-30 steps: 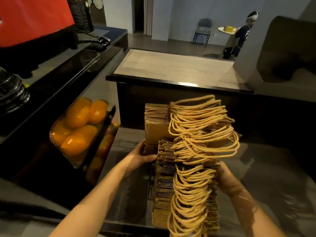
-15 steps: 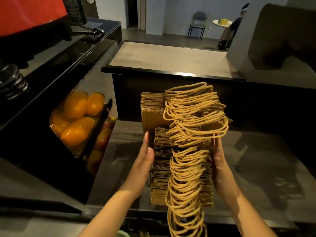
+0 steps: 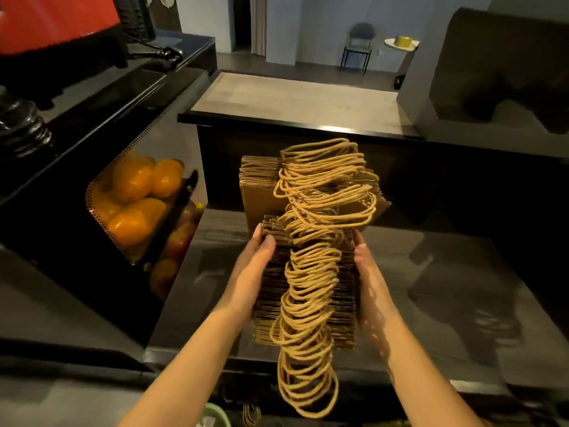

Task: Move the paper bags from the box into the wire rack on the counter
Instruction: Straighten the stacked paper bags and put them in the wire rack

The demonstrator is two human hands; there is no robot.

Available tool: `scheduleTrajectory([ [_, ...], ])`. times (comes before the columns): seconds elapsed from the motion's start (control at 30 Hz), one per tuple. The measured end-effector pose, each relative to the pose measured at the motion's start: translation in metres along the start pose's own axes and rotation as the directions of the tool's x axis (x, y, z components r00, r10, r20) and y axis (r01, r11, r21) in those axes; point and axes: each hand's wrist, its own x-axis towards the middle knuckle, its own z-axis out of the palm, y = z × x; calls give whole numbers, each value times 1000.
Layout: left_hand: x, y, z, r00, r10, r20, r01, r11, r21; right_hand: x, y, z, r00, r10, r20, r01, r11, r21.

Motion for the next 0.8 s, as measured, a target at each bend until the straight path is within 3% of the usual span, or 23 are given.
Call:
scheduleTrajectory([
  [0.2,6,8,3,998,-46,-53,52,991,123,9,3,0,990,62,-125,-62,998,5],
  [0.33,6,9,4,996,-65,-60,72,990,121,13,6,2,992,77,-95,-76,997,17],
  [0.57,9,11,-2,995,-77,-58,82,992,91,18,-2,0,982,140,-129,-139,990,16],
  [0.8,11,5,4,994,-95,60,99,992,-74,15,2,5,993,115,-36,-120,979,-166],
])
